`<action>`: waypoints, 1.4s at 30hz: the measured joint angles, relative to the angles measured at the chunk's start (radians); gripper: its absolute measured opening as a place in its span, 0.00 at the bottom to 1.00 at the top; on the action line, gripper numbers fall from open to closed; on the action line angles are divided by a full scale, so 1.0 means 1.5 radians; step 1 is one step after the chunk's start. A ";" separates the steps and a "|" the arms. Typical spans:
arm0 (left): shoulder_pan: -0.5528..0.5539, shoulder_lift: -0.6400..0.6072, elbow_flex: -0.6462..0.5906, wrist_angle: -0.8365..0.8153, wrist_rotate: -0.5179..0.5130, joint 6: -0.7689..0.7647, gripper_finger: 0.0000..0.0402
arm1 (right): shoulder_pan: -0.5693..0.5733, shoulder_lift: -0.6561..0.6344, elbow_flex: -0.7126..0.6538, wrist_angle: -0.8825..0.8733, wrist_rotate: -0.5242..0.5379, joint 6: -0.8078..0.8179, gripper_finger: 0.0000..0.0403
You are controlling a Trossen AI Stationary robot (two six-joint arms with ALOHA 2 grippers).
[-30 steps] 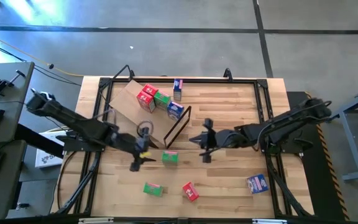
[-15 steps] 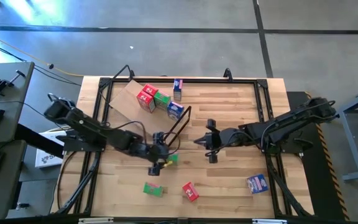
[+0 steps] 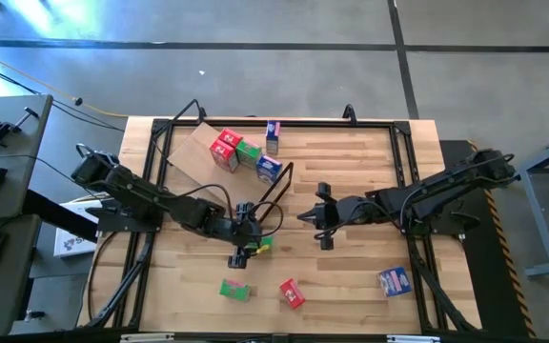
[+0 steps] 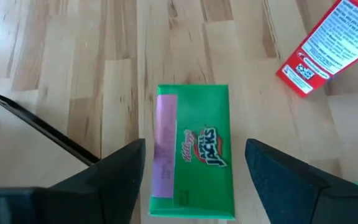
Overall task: Stack cereal on shelf
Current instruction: Put the top green cereal on the shelf
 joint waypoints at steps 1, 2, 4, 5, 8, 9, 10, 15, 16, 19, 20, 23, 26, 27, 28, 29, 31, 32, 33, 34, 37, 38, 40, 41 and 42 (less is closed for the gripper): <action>0.000 0.000 0.000 -0.001 0.000 0.000 0.65 | 0.000 0.000 0.000 0.000 0.000 0.000 0.00; 0.000 0.000 0.000 -0.003 0.000 0.000 0.64 | 0.000 0.000 0.000 0.001 0.000 -0.001 0.00; 0.000 0.000 0.000 -0.005 -0.001 -0.004 0.61 | 0.000 0.000 0.000 0.002 0.000 0.000 0.00; 0.000 0.000 0.000 -0.005 -0.001 -0.006 0.60 | 0.000 0.000 0.000 0.002 0.000 0.000 0.00; -0.002 0.000 0.000 -0.010 -0.001 -0.005 0.56 | 0.000 0.000 0.000 0.003 0.000 0.005 0.00; -0.003 0.000 0.000 -0.014 -0.001 -0.006 0.55 | 0.000 0.000 0.000 0.003 0.000 0.005 0.00; -0.004 0.000 0.000 -0.018 -0.001 -0.006 0.54 | 0.000 0.000 0.000 0.003 0.000 0.005 0.00; -0.015 0.000 0.000 -0.027 -0.001 -0.006 0.51 | 0.000 0.000 0.000 0.003 0.000 0.005 0.00; -0.017 0.000 0.000 -0.026 -0.001 -0.006 0.51 | 0.000 0.000 0.000 0.003 0.000 0.005 0.00; -0.020 0.000 0.000 -0.026 -0.001 -0.006 0.51 | 0.000 0.000 0.000 0.003 0.000 0.005 0.00; -0.020 0.000 0.000 -0.027 -0.001 -0.006 0.51 | 0.000 0.000 0.000 0.003 0.000 0.006 0.00; -0.020 0.000 0.000 -0.030 0.002 -0.006 0.50 | 0.000 0.000 0.000 0.002 0.000 0.006 0.00; -0.023 -0.001 0.000 -0.034 0.002 0.006 0.47 | 0.000 0.000 0.000 0.002 0.000 0.006 0.00; -0.026 -0.005 0.000 -0.038 0.002 0.012 0.46 | 0.000 0.000 0.000 0.002 0.000 0.006 0.00; -0.029 -0.009 0.000 -0.041 0.001 0.018 0.45 | 0.000 0.000 0.000 0.002 0.000 0.006 0.00; -0.034 -0.015 0.000 -0.040 0.001 0.023 0.44 | 0.000 0.000 0.000 0.002 0.000 0.007 0.00; -0.043 -0.030 0.000 -0.046 0.002 0.030 0.42 | 0.000 0.001 0.000 0.002 0.000 0.011 0.00; -0.047 -0.040 0.000 -0.051 0.002 0.036 0.41 | 0.000 0.001 0.000 0.002 0.000 0.011 0.00; -0.052 -0.051 0.000 -0.059 0.002 0.041 0.41 | 0.000 0.001 0.001 0.001 0.000 0.011 0.00; -0.057 -0.063 0.000 -0.069 0.002 0.045 0.40 | 0.000 0.001 0.001 0.001 0.000 0.011 0.00; -0.068 -0.106 0.000 -0.101 0.002 0.053 0.38 | 0.000 0.001 0.001 0.001 0.000 0.011 0.00; -0.069 -0.122 0.000 -0.121 0.002 0.053 0.38 | 0.000 0.001 0.001 0.001 0.000 0.011 0.00; -0.069 -0.155 0.000 -0.165 0.002 0.053 0.38 | 0.000 0.001 0.001 0.001 0.000 0.011 0.00; -0.069 -0.171 0.000 -0.185 0.002 0.053 0.37 | 0.000 0.001 0.001 0.001 0.000 0.011 0.00; -0.069 -0.189 0.000 -0.212 0.002 0.053 0.37 | 0.000 0.001 0.001 0.001 0.000 0.011 0.00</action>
